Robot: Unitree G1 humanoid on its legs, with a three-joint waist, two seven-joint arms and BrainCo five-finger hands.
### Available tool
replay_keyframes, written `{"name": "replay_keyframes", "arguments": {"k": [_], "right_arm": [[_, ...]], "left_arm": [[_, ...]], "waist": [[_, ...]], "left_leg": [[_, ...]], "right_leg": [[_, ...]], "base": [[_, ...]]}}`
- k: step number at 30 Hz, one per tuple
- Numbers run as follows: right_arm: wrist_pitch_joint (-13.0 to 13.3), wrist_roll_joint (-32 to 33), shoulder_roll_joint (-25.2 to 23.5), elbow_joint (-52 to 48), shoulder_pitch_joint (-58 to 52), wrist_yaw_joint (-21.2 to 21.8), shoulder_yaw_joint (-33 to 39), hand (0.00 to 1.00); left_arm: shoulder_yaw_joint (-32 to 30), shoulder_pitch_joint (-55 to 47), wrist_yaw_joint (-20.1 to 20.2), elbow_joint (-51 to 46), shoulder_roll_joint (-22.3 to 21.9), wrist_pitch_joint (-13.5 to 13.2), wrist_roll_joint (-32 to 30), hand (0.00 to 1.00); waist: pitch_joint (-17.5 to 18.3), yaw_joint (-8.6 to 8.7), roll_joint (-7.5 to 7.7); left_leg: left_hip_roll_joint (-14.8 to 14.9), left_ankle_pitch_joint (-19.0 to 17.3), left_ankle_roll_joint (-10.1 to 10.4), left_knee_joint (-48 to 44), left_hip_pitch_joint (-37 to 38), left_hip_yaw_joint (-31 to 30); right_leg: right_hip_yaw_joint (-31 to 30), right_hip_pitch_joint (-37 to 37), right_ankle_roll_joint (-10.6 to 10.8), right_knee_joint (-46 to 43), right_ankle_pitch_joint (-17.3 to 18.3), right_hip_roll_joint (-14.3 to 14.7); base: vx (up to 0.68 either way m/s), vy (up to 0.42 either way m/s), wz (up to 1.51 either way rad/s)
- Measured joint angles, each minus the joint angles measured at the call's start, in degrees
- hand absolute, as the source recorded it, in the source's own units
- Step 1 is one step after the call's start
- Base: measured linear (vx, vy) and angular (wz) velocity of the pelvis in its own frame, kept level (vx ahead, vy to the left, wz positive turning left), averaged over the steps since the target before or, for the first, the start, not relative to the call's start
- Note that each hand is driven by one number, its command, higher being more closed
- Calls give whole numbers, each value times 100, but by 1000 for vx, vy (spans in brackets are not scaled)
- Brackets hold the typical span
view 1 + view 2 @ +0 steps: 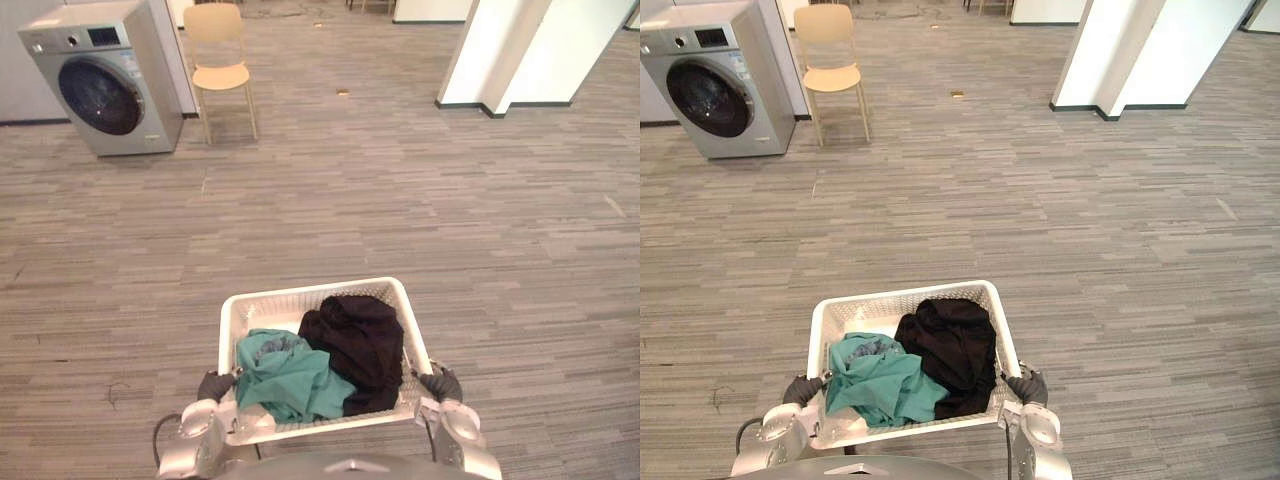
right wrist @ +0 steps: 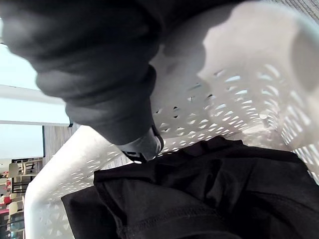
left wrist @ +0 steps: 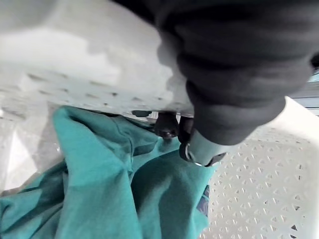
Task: Pick up the laundry basket with both hands and put the clothes into the washing machine.
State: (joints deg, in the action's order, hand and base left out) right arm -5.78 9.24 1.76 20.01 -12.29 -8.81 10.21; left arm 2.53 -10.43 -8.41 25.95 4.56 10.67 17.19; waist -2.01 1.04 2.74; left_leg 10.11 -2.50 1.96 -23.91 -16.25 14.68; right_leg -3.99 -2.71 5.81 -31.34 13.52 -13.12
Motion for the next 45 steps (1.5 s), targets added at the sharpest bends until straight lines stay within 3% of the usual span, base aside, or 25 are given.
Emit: {"name": "replay_keyframes", "arguments": {"k": [1, 2, 3, 4, 6, 9, 10, 11, 12, 15, 17, 18, 19, 28, 33, 35, 36, 37, 38, 39, 40, 41, 42, 43, 45], "right_arm": [[0, 0, -28, 33, 9, 0, 5, 100], [-1, 0, -54, 141, 18, 3, -5, 100], [-12, 0, -67, 220, 12, 3, -70, 100], [-14, 0, -84, 274, 14, 7, -117, 100], [-21, 0, -136, 336, 29, 7, -305, 100], [-32, 1, -135, 295, 61, 14, -332, 100], [-45, 7, -138, 278, 37, 17, -334, 100], [-82, 5, -178, 81, -71, 1, -342, 100], [-83, 8, -199, -26, -144, 4, -363, 100], [-115, -3, 75, -338, -284, 7, -273, 100], [-114, 0, 149, -392, -377, 6, -164, 100], [-113, 14, 146, -474, -476, 7, -71, 100], [-149, 273, 62, 123, -444, 89, -223, 100], [-132, 282, 73, 336, -385, 122, -151, 100], [-68, 394, 98, 727, -121, 214, -44, 100], [-66, 397, 96, 818, -36, 234, -72, 100], [-71, 388, 97, 808, -42, 230, -104, 100], [-71, 386, 96, 800, -8, 224, -82, 100], [-112, 388, 123, 789, 14, 206, -30, 100], [-106, 389, 146, 744, 6, 217, 12, 100], [-112, 387, 180, 549, 36, 210, 9, 100], [-110, 381, 251, 404, 82, 202, 29, 100], [-134, 381, 335, 348, 108, 200, 75, 100], [-161, 382, 422, 360, 141, 203, 114, 100], [-173, 382, 510, 389, 210, 207, 131, 100]], "left_arm": [[-3, 0, -3, 5, 26, 16, 0, 100], [8, -23, -3, 10, 79, 42, 0, 100], [17, -92, -9, 11, 129, 55, 0, 100], [-9, -125, -14, 13, 147, 58, 0, 100], [-52, -161, -43, 5, 281, 58, 0, 100], [-87, -181, -38, -19, 282, 56, 0, 100], [-87, -216, -37, -32, 273, 56, 5, 100], [-84, -238, -34, -125, 287, 61, 2, 100], [-135, -242, -25, -136, 234, 68, -1, 100], [-38, -367, -7, -325, -96, 70, -18, 100], [49, -343, -3, -324, -213, 71, -112, 100], [110, -306, 5, -316, -265, 71, -188, 100], [-15, -274, 115, 399, -43, -1, -217, 100], [-31, -275, 109, 400, -40, -1, -218, 100], [-70, -70, 91, 478, 13, 1, -219, 100], [-151, 37, 57, 580, 23, 1, -218, 100], [-173, 9, 50, 572, 22, -1, -218, 100], [-211, 5, 59, 586, 1, 3, -219, 100], [-125, 75, 100, 370, -8, -101, -250, 100], [-99, 64, 113, 227, -16, -97, -249, 100], [-16, 34, 119, 125, -33, -145, -228, 100], [-2, 76, 124, 108, -138, -161, -224, 100], [5, 109, 119, 105, -226, -164, -224, 100], [85, 152, 123, 107, -268, -164, -224, 100], [199, 192, 131, 96, -266, -163, -221, 100]], "waist": [[-4, 13, 6], [-23, 31, 16], [-87, 22, -77], [-115, 20, -84], [-202, 27, -118], [-331, 39, -109], [-358, 52, -75], [-406, 30, 60], [-433, 14, 107], [-375, -15, -277], [-384, 71, -274], [-369, 60, -294], [-98, 31, -217], [-90, 36, -234], [-93, 103, -298], [-228, 97, -477], [-230, 87, -481], [-311, 61, -464], [-413, 39, -525], [-418, 24, -443], [-442, -21, -485], [-474, -4, -549], [-484, 27, -562], [-492, 23, -540], [-512, 3, -506]], "left_leg": [[-38, -83, -44, 36, 112, 30], [-131, -189, -130, 200, 436, 130], [-184, -268, -200, 417, 834, 268], [-193, -286, -222, 518, 1027, 322], [-239, -314, -206, 1018, 1678, 471], [-223, -511, -99, 1096, 2044, 577], [-223, -603, -1, 1044, 2083, 580], [-236, -788, 141, 836, 2131, 568], [-174, -991, 327, 579, 2135, 483], [178, -996, 470, 710, 2110, 381], [160, -895, 535, 929, 2135, 177], [170, -819, 549, 1029, 2172, 62], [-366, -267, 314, 1964, 2336, -352], [-328, -294, 316, 2012, 2326, -196], [-179, -493, 416, 1859, 2021, -148], [220, -973, 577, 1133, 1881, -185], [365, -1054, 560, 820, 1848, -174], [537, -1181, 331, -308, 1553, -209], [768, -854, -288, -1746, 836, -351], [812, -552, -404, -2274, 540, -481], [863, -242, -209, -2987, 104, -677], [829, -406, -35, -3269, -138, -652], [734, -582, 33, -3225, -333, -526], [536, -742, 144, -2620, -484, -387], [259, -624, 282, -772, -514, -254]], "right_leg": [[-9, 174, -3, -362, -315, -34], [-21, 434, 28, -991, -1034, -125], [-24, 618, 22, -1520, -1423, -183], [6, 736, -4, -1804, -1313, -177], [391, 1324, -256, -2557, -567, 12], [715, 1799, -234, -1859, -182, 255], [844, 1790, -233, -1159, -261, 252], [934, 1609, -178, 94, -845, 230], [1021, 1419, -199, 672, -1032, 331], [1117, 1265, -251, 1076, -1005, 745], [1322, 1241, -262, 1006, -849, 735], [1468, 1169, -300, 967, -780, 721], [1530, 673, -106, 1937, -1285, 459], [1432, 735, -111, 2065, -1275, 526], [1377, 1072, -174, 1927, -1181, 639], [1408, 1096, -346, 1374, -738, 901], [1405, 1032, -382, 1270, -568, 967], [1466, 940, -424, 1105, -318, 997], [1539, 850, -483, 968, -134, 1042], [1541, 804, -501, 968, -77, 1039], [1498, 688, -559, 976, 12, 1011], [1479, 620, -565, 1014, 56, 966], [1446, 544, -539, 1096, 82, 905], [1421, 412, -511, 1320, 98, 807], [1412, 189, -426, 1705, 94, 726]], "base": [[434, 378, -7], [399, 311, -12], [366, 261, -20], [280, 163, -36], [207, 78, -28], [171, -54, -12], [140, -145, -7], [192, -220, -4], [194, -176, -6], [185, -118, -7], [180, -98, 38], [120, -63, 42], [90, -42, 24], [0, 0, -6], [31, -18, -11], [181, -122, 0], [181, -76, 20], [112, -96, 28], [112, -106, 26], [229, -134, 3], [330, -33, -8], [351, 8, -9], [350, 35, 1], [425, 69, -1], [456, 102, -11]]}}
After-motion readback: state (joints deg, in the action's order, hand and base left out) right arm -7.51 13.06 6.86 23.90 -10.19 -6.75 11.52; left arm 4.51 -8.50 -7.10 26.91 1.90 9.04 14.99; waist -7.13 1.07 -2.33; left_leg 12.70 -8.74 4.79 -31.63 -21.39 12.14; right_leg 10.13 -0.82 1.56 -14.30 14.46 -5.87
